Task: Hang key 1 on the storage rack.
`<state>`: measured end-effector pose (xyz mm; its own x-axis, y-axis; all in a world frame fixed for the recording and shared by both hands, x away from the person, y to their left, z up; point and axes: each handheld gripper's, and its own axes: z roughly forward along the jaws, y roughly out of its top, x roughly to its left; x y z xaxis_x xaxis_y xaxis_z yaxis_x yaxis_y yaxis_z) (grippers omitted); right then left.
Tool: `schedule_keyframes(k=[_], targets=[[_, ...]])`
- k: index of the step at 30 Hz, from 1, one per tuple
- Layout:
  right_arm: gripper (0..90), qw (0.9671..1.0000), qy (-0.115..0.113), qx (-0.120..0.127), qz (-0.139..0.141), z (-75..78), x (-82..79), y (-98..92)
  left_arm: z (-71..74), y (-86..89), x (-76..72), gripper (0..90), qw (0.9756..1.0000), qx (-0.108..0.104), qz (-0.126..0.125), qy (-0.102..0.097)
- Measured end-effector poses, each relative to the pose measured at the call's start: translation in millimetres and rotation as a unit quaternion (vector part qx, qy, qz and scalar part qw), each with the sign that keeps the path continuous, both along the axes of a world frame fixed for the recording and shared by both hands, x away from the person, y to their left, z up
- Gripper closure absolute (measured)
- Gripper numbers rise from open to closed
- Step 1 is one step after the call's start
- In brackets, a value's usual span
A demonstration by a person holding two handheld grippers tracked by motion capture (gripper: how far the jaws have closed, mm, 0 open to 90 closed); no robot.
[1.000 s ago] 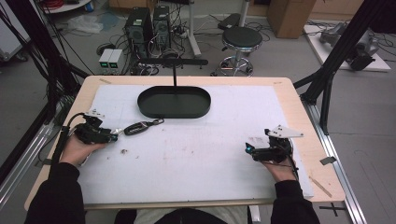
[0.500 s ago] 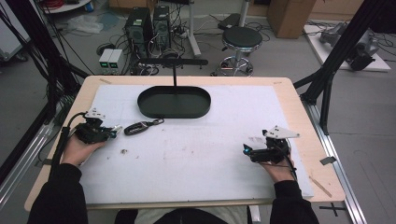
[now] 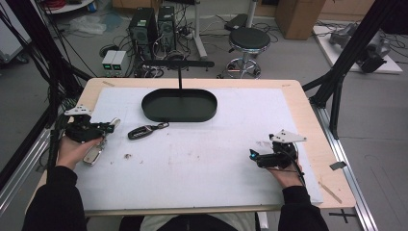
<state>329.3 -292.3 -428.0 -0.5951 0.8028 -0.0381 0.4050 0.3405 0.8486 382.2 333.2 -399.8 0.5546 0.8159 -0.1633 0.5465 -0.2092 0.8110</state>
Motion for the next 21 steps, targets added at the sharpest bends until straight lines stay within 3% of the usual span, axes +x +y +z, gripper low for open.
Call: schedule_keyframes(k=[2,5,11,21], targets=[[1.4,1.0000,0.002,0.000,-0.001,-0.5,0.9,0.5,15.7,-10.5,4.6,74.4,0.9996,0.012,-0.020,-0.016],[1.5,1.0000,0.001,-0.001,0.001,-0.6,1.6,1.0,25.6,-18.3,10.3,74.3,0.9992,0.022,-0.024,-0.023],[1.5,1.0000,-0.003,0.004,0.000,1.8,0.4,-1.2,41.9,-33.0,26.0,74.3,0.9988,0.012,-0.028,-0.037],[1.4,0.9999,-0.005,0.008,0.001,1.7,6.3,-7.8,66.8,-57.5,43.6,74.4,0.9965,0.018,-0.050,-0.064]])
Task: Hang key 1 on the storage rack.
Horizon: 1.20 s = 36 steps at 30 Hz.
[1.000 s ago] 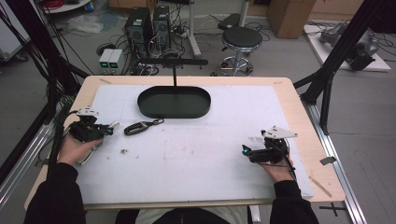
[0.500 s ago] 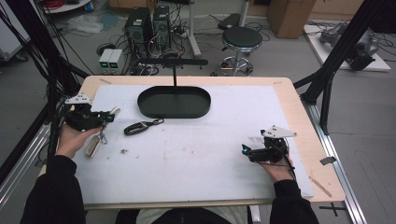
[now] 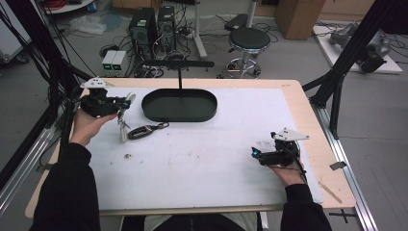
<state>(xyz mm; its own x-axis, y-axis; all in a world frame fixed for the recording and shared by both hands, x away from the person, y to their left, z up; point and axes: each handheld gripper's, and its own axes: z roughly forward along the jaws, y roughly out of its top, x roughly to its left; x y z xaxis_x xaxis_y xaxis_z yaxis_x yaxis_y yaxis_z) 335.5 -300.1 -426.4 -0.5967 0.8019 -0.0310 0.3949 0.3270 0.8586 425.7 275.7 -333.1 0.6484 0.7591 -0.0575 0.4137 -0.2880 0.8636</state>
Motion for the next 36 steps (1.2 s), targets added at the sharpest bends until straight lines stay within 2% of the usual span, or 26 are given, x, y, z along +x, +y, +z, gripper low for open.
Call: schedule_keyframes(k=[5,9,13,20,28,33,36], targets=[[1.4,1.0000,0.001,0.010,0.001,-0.1,3.4,-2.5,13.5,-10.5,6.7,74.4,0.9998,-0.001,-0.013,-0.016],[1.4,1.0000,0.001,0.000,0.003,1.3,2.9,-0.5,23.8,-16.2,11.7,74.4,0.9995,-0.003,-0.020,-0.024],[1.4,1.0000,0.005,0.000,0.004,1.8,2.7,0.2,31.6,-22.1,16.4,74.4,0.9991,-0.013,-0.028,-0.029],[1.5,0.9998,0.018,0.002,0.004,3.0,-1.4,1.0,46.9,-35.9,25.6,74.4,0.9985,-0.008,-0.040,-0.038],[1.5,0.9995,0.032,0.006,0.008,2.9,-2.5,0.5,59.6,-52.4,38.7,74.4,0.9975,-0.020,-0.048,-0.048],[1.5,0.9991,0.040,0.008,0.014,2.5,-2.6,0.3,67.0,-58.8,46.5,74.4,0.9976,-0.012,-0.048,-0.049],[1.5,0.9989,0.042,0.010,0.019,3.0,-2.7,-0.2,72.7,-61.3,49.2,74.4,0.9972,-0.015,-0.050,-0.053]])
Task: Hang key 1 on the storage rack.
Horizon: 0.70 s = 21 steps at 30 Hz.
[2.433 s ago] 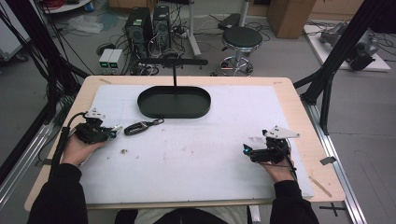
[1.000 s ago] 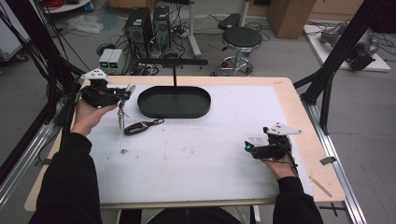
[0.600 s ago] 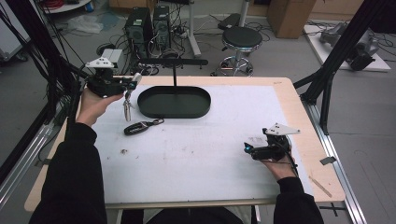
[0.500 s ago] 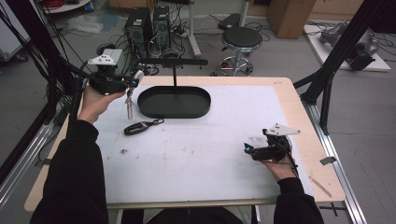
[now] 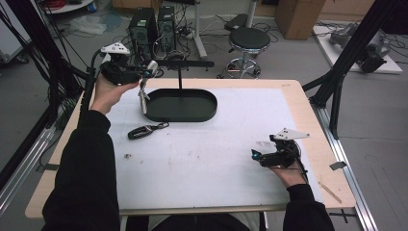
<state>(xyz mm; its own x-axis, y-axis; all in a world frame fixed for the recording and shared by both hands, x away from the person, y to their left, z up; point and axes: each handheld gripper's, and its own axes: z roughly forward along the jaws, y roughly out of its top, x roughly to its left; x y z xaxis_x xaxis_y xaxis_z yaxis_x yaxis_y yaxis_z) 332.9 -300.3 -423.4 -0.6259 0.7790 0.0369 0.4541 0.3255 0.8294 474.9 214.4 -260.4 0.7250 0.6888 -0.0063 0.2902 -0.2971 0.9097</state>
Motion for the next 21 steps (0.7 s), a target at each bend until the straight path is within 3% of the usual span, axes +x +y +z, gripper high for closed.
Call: schedule_keyframes(k=[13,21], targets=[[1.5,1.0000,-0.006,-0.004,0.005,2.7,-5.4,1.8,21.8,-15.1,13.6,74.4,0.9999,0.005,-0.006,-0.014],[1.4,0.9999,-0.007,-0.010,0.010,1.8,-5.4,3.0,33.3,-24.4,20.0,74.4,0.9997,-0.003,0.002,-0.025]])
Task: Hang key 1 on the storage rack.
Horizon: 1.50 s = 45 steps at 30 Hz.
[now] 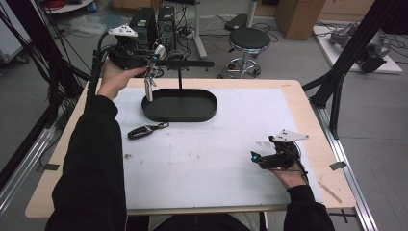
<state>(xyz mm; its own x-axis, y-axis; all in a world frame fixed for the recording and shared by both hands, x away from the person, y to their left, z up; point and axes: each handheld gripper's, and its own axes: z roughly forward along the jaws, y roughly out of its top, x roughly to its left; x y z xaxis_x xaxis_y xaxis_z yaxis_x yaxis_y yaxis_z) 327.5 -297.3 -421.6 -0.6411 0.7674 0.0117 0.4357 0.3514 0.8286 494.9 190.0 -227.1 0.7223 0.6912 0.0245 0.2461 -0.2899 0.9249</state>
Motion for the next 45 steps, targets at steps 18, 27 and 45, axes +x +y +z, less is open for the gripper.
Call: schedule_keyframes(k=[18,27,45], targets=[[1.4,1.0000,0.000,-0.006,0.001,-1.6,1.4,0.4,3.8,-45.6,12.2,74.4,0.9995,-0.002,0.005,-0.031],[1.4,1.0000,0.001,-0.001,-0.001,-1.5,0.8,-2.4,2.5,-57.7,24.7,74.4,0.9995,0.010,0.016,-0.026],[1.4,0.9999,0.009,-0.013,-0.002,-5.1,-1.5,-1.5,0.2,-52.1,53.2,74.4,0.9978,0.004,0.054,-0.040]])
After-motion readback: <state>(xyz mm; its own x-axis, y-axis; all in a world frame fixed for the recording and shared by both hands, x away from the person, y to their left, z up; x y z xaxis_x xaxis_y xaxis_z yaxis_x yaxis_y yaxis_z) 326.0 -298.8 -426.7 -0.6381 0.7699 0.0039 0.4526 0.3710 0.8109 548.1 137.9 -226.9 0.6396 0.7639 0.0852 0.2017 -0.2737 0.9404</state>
